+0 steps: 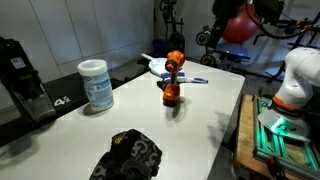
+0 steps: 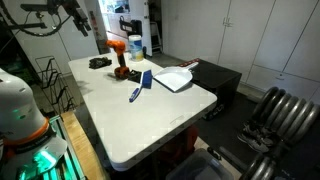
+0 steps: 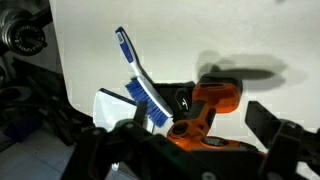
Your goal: Rotate the hand drilling machine clockwise and press the trigger switch
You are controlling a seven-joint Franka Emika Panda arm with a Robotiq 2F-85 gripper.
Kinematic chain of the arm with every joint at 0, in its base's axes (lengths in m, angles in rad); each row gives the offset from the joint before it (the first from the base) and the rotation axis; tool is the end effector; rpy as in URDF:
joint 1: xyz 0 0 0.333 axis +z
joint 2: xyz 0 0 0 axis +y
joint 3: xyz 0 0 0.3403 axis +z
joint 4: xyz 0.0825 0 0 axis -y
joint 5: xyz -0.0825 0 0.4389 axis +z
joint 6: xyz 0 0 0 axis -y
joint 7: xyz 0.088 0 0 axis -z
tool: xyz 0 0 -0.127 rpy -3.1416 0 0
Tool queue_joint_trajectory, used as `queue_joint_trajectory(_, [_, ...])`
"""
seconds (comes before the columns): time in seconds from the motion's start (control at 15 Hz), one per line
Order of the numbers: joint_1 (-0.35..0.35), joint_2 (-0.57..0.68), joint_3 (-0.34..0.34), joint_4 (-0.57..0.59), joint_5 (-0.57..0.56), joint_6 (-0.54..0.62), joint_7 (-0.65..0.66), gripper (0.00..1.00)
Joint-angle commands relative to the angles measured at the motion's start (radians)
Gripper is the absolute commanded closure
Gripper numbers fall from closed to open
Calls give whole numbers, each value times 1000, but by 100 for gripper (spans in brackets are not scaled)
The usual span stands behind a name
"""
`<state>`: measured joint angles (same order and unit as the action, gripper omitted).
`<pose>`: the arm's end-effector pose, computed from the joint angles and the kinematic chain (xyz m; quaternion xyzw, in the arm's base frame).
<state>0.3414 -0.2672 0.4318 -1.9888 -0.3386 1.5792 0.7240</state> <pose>0.3827 0.3399 0.5588 0.9712 0.0281 0.0892 0.2193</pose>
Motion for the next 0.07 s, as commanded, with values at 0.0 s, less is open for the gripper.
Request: queue_joint_trajectory(0.0, [-14,2,13,6,2,-3,-2,0])
